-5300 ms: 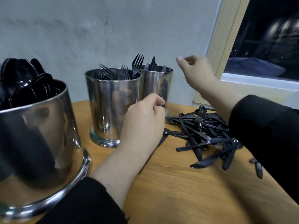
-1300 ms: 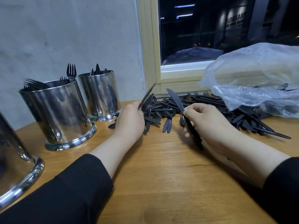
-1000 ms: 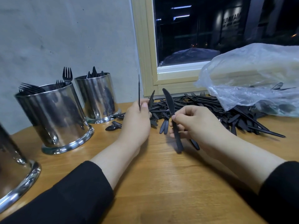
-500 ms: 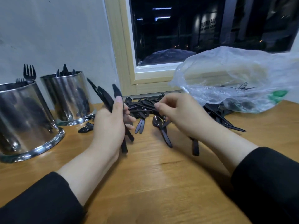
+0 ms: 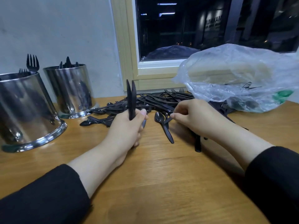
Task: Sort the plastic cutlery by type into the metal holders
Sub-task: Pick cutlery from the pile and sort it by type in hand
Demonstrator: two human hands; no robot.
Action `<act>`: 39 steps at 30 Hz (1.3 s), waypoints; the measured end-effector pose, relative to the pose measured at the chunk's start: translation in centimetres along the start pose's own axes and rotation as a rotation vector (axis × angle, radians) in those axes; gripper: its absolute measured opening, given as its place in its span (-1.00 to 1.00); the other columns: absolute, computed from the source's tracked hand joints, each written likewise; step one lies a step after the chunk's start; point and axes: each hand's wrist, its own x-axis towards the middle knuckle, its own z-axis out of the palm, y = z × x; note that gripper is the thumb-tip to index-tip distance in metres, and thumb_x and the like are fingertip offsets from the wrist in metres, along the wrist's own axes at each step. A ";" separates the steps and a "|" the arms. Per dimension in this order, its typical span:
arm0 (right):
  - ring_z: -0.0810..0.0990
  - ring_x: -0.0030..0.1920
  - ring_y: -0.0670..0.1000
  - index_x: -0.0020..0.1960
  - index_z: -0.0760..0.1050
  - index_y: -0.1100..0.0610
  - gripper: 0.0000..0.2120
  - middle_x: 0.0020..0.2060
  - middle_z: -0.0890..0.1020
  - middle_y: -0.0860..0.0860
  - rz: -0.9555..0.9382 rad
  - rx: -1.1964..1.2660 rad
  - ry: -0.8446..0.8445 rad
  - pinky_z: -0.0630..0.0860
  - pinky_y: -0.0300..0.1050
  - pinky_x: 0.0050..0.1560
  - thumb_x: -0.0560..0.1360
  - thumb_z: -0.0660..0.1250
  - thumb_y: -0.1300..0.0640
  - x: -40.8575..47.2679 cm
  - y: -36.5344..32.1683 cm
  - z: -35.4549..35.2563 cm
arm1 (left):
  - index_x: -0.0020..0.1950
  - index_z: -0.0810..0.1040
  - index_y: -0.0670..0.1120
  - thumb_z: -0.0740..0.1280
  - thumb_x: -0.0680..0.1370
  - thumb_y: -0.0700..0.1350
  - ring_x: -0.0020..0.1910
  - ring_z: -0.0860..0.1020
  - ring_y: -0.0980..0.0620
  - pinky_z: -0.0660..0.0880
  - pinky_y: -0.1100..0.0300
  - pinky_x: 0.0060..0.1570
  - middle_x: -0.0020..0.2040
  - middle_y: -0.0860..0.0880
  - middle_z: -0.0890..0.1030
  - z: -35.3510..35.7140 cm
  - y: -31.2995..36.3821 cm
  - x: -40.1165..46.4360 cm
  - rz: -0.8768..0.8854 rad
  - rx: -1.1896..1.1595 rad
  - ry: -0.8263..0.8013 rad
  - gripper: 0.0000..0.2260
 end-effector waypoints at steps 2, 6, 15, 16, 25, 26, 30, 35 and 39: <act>0.57 -0.06 -0.02 0.04 0.61 -0.01 -0.78 -0.09 0.64 -0.05 0.022 -0.109 -0.021 0.46 -0.11 -0.10 0.56 0.36 -0.14 0.0 0.2 0.0 | -0.06 0.59 -0.11 0.31 0.66 0.02 -0.51 0.25 0.09 0.24 0.23 -0.48 -0.46 0.10 0.35 0.0 -0.1 0.1 -0.033 -0.009 0.000 -0.77; 0.56 -0.13 -0.02 -0.05 0.59 -0.02 -0.69 -0.15 0.64 -0.05 0.010 -0.141 -0.059 0.41 -0.11 -0.17 0.50 0.37 -0.26 -0.2 0.0 0.5 | -0.08 0.60 -0.15 0.31 0.66 0.04 -0.53 0.26 0.10 0.25 0.23 -0.48 -0.50 0.10 0.35 0.0 0.1 0.0 -0.054 -0.011 0.019 -0.71; 0.57 -0.12 0.02 -0.13 0.53 0.01 -0.76 -0.22 0.63 -0.03 -0.055 -0.152 -0.114 0.51 -0.08 -0.13 0.52 0.38 -0.16 -0.9 -2.4 3.6 | -0.14 0.58 -0.14 0.29 0.67 0.08 -0.58 0.21 0.11 0.20 0.27 -0.55 -0.53 0.08 0.29 -0.2 0.3 0.0 -0.095 -0.049 0.016 -0.66; 0.57 -0.14 0.01 -0.13 0.55 0.02 -0.78 -0.22 0.63 -0.03 -0.033 -0.137 -0.110 0.50 -0.10 -0.15 0.51 0.39 -0.12 -0.9 -2.4 3.5 | -0.14 0.59 -0.15 0.28 0.67 0.07 -0.58 0.21 0.11 0.20 0.27 -0.55 -0.51 0.07 0.29 -0.2 0.3 0.0 -0.093 -0.052 0.006 -0.66; 0.45 -0.40 -0.23 -0.26 0.55 0.06 -0.74 -0.43 0.59 -0.15 -0.094 0.390 -0.009 0.34 -0.33 -0.32 0.57 0.39 -0.02 -2.0 -4.2 2.0 | -0.02 0.67 -0.20 0.33 0.65 0.05 -0.56 0.28 0.17 0.21 0.29 -0.55 -0.32 0.02 0.53 0.0 -0.1 0.2 -0.075 -0.107 -0.036 -0.68; 0.49 -0.36 -0.30 -0.27 0.54 0.05 -0.73 -0.43 0.60 -0.20 -0.114 0.419 -0.054 0.37 -0.36 -0.27 0.58 0.39 0.01 -2.3 -4.8 2.2 | 0.00 0.66 -0.22 0.34 0.65 0.03 -0.54 0.27 0.16 0.20 0.29 -0.55 -0.33 0.02 0.51 0.1 0.0 0.2 -0.064 -0.132 -0.048 -0.69; 0.53 -0.30 -0.17 -0.23 0.57 0.02 -0.74 -0.32 0.65 -0.04 -0.111 0.338 0.008 0.47 -0.16 -0.16 0.58 0.35 -0.09 -1.7 -4.5 2.1 | -0.05 0.63 -0.14 0.31 0.67 -0.01 -0.47 0.27 0.11 0.17 0.27 -0.54 -0.26 -0.12 0.53 0.0 0.5 0.1 -0.035 -0.205 -0.027 -0.76; 0.62 -0.13 -0.05 -0.03 0.62 -0.02 -0.83 -0.19 0.67 -0.12 0.125 0.084 0.099 0.45 -0.15 -0.17 0.59 0.33 -0.09 0.0 0.4 -0.1 | 0.04 0.63 -0.14 0.27 0.69 0.04 -0.48 0.29 0.09 0.21 0.29 -0.54 -0.28 -0.09 0.66 -0.6 0.8 0.0 -0.039 -0.181 -0.006 -0.73; 0.60 0.01 0.02 0.09 0.64 0.01 -0.76 -0.03 0.67 -0.01 0.199 -0.112 -0.052 0.50 -0.10 -0.02 0.55 0.39 -0.12 0.1 1.7 0.9 | 0.06 0.68 -0.06 0.27 0.68 0.08 -0.56 0.37 0.18 0.26 0.34 -0.55 -0.37 -0.02 0.57 -0.5 1.0 -0.3 -0.038 -0.130 0.027 -0.72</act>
